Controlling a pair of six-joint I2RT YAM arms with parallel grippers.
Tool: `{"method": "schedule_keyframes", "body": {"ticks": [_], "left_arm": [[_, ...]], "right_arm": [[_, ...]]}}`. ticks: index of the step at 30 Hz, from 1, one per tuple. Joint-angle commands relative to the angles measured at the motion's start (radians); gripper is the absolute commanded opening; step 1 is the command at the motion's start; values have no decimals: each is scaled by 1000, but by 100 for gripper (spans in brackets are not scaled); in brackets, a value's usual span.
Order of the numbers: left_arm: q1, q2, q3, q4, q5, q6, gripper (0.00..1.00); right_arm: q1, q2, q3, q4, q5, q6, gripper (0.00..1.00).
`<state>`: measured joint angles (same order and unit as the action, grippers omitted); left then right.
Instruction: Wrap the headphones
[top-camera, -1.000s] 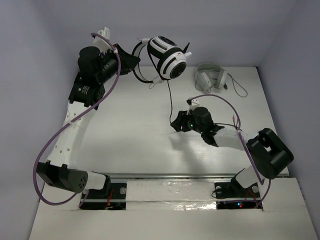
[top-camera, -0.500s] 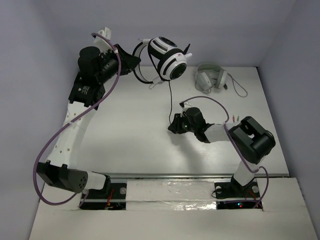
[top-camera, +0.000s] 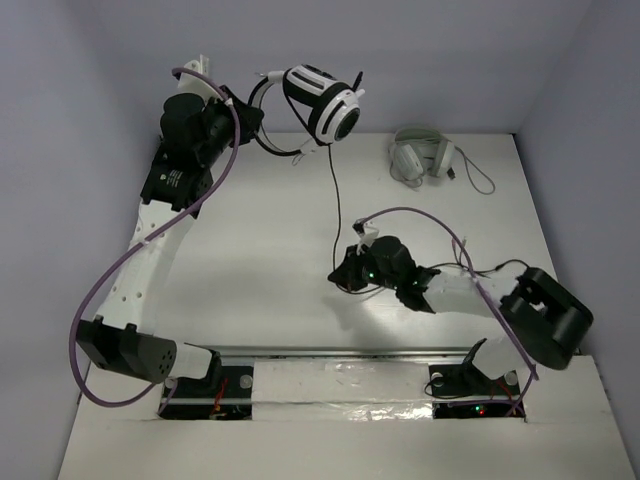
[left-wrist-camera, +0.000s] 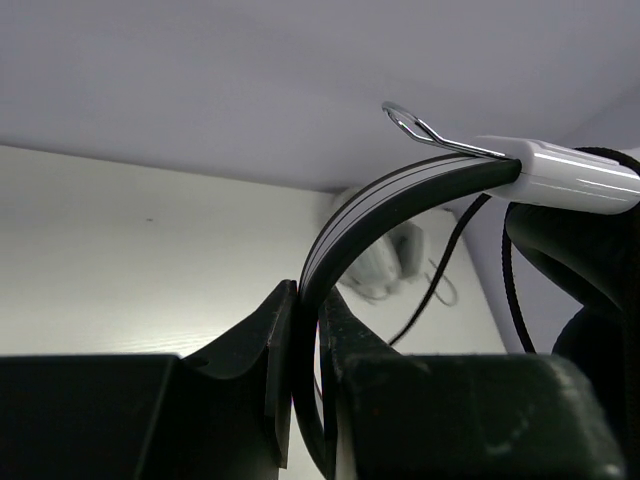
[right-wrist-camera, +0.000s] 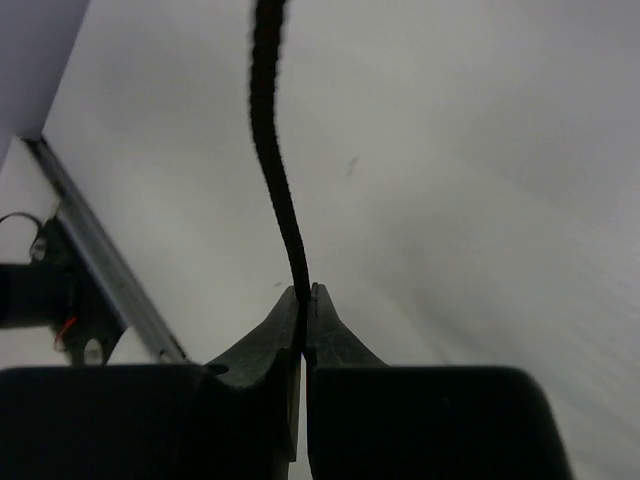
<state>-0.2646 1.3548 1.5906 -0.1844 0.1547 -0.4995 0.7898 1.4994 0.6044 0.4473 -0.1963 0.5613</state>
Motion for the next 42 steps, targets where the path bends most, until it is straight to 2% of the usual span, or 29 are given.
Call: {"method": "schedule_keyframes", "body": {"ticks": [1, 4, 7, 8, 11, 16, 21, 28, 35, 42], "left_arm": [[4, 18, 23, 79, -218, 30, 0], [13, 43, 31, 69, -318, 58, 0], [13, 92, 42, 62, -359, 65, 0], [13, 110, 32, 65, -369, 65, 0], [13, 136, -6, 62, -420, 82, 0], [-16, 164, -79, 36, -547, 168, 0], [-93, 185, -138, -6, -629, 252, 0], [-324, 188, -205, -97, -779, 325, 0], [-436, 89, -360, -119, -678, 334, 0], [-537, -19, -472, -148, -604, 346, 0]], "right_arm": [[104, -152, -25, -123, 107, 15, 0], [167, -258, -23, -261, 135, 38, 0], [244, -313, 32, -427, 187, 37, 0], [264, -327, 72, -521, 228, 29, 0], [322, -390, 139, -649, 333, 26, 0], [336, -516, 309, -870, 422, -12, 0], [336, -530, 484, -1008, 527, -106, 0], [336, -469, 647, -1035, 669, -221, 0], [336, -433, 698, -960, 850, -346, 0], [252, -395, 692, -862, 810, -406, 0]]}}
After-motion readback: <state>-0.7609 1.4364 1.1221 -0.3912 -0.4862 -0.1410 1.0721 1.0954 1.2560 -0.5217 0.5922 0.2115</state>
